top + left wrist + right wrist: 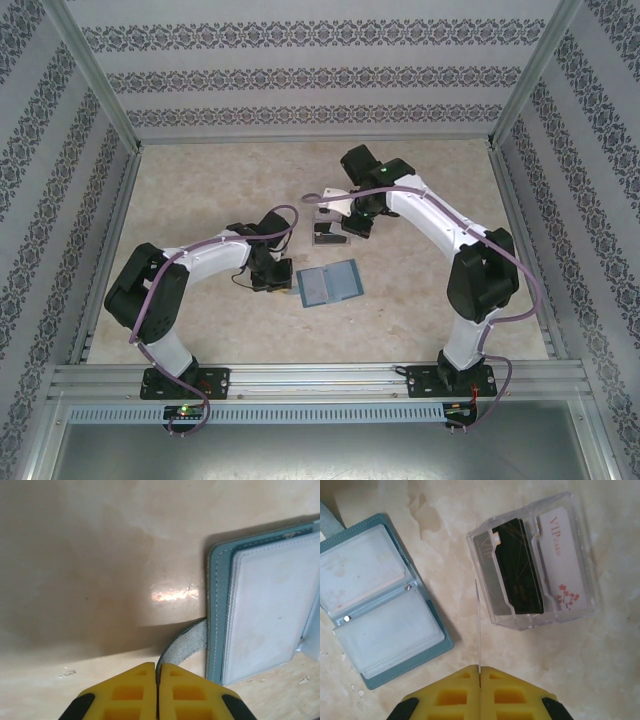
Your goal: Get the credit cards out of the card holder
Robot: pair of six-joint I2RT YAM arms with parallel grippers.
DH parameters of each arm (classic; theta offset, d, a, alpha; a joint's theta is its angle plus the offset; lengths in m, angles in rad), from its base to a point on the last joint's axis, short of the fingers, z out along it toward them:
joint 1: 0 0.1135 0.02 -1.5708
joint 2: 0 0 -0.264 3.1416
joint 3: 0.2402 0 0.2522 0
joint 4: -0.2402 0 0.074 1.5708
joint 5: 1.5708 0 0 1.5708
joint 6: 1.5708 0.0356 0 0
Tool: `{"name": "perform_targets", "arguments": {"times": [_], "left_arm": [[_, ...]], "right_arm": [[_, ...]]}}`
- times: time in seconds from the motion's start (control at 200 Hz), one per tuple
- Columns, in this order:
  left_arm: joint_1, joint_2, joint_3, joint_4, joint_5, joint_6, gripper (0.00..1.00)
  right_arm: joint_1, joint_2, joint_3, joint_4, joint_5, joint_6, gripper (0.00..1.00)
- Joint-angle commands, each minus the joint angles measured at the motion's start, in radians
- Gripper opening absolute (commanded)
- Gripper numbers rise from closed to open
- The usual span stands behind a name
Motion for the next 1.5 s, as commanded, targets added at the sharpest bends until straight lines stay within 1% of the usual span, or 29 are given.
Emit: {"name": "perform_targets", "arguments": {"times": [0.0,0.175,0.285,0.385,0.654,0.814,0.899,1.304,1.494], "left_arm": [[0.024,-0.02,0.016,-0.059,-0.039,0.048,0.05],[0.044,-0.004,0.052,-0.13,-0.075,0.111,0.07],[0.051,0.011,0.073,-0.155,-0.073,0.141,0.09],[0.055,0.017,0.087,-0.165,-0.079,0.153,0.11],[0.065,0.036,0.117,-0.177,-0.083,0.176,0.12],[0.074,0.02,0.116,-0.179,-0.083,0.171,0.22],[0.077,0.004,0.111,-0.18,-0.085,0.167,0.25],[0.098,-0.04,0.099,-0.193,-0.106,0.156,0.29],[0.101,-0.043,0.093,-0.192,-0.106,0.155,0.3]], "right_arm": [[-0.007,0.044,0.064,-0.015,-0.008,-0.035,0.0],[-0.007,0.108,0.155,-0.033,-0.002,-0.082,0.0],[-0.007,0.16,0.233,-0.07,0.001,-0.115,0.0],[-0.007,0.203,0.291,-0.106,0.008,-0.149,0.0],[-0.007,0.319,0.431,-0.167,0.042,-0.204,0.0],[-0.007,0.375,0.508,-0.195,0.037,-0.206,0.0],[-0.008,0.395,0.53,-0.202,0.033,-0.206,0.0],[-0.011,0.487,0.622,-0.245,0.07,-0.224,0.0],[-0.012,0.516,0.647,-0.292,0.024,-0.23,0.0]]}}
